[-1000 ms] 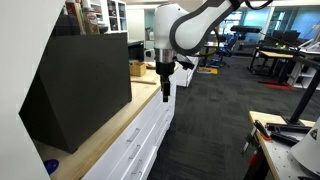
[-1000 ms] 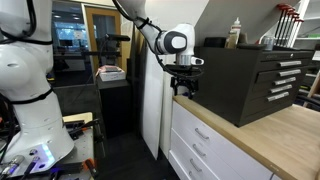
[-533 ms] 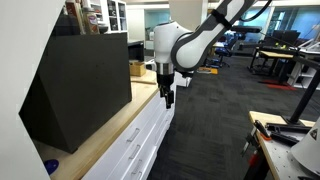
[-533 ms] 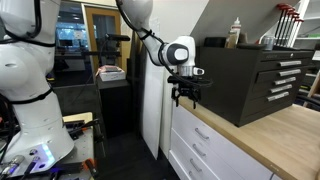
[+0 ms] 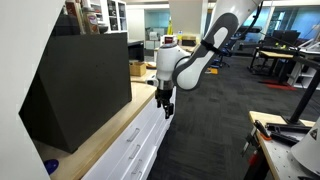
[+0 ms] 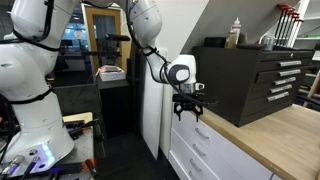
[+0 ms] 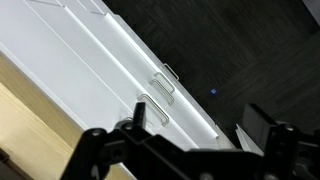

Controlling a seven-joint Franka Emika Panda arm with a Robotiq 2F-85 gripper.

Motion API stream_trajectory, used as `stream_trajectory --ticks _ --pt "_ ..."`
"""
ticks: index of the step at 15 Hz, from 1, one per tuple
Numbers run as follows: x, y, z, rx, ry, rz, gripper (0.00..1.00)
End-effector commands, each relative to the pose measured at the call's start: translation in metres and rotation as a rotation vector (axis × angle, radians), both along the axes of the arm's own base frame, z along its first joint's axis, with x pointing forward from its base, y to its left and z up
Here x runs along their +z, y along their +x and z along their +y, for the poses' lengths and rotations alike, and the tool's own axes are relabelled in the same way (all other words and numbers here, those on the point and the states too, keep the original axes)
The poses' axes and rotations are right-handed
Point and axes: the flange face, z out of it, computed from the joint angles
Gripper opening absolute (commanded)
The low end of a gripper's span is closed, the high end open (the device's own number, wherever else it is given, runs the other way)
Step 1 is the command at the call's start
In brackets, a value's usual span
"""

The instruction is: Open the top left drawer

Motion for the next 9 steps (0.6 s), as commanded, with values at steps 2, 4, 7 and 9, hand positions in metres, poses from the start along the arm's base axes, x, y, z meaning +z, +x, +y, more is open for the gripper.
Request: stream_trajectory --ticks 2,4,7,9 --pt "-0.019 0.012 -0.008 0.144 0.023 -0.055 1.0" --pt "-0.025 0.014 -0.006 0.209 0.03 -0.064 1.0" --pt "-0.038 0.013 0.003 0.3 0.039 -0.055 1.0" --pt "-0.049 0.013 0.009 0.345 0.043 -0.036 1.0"
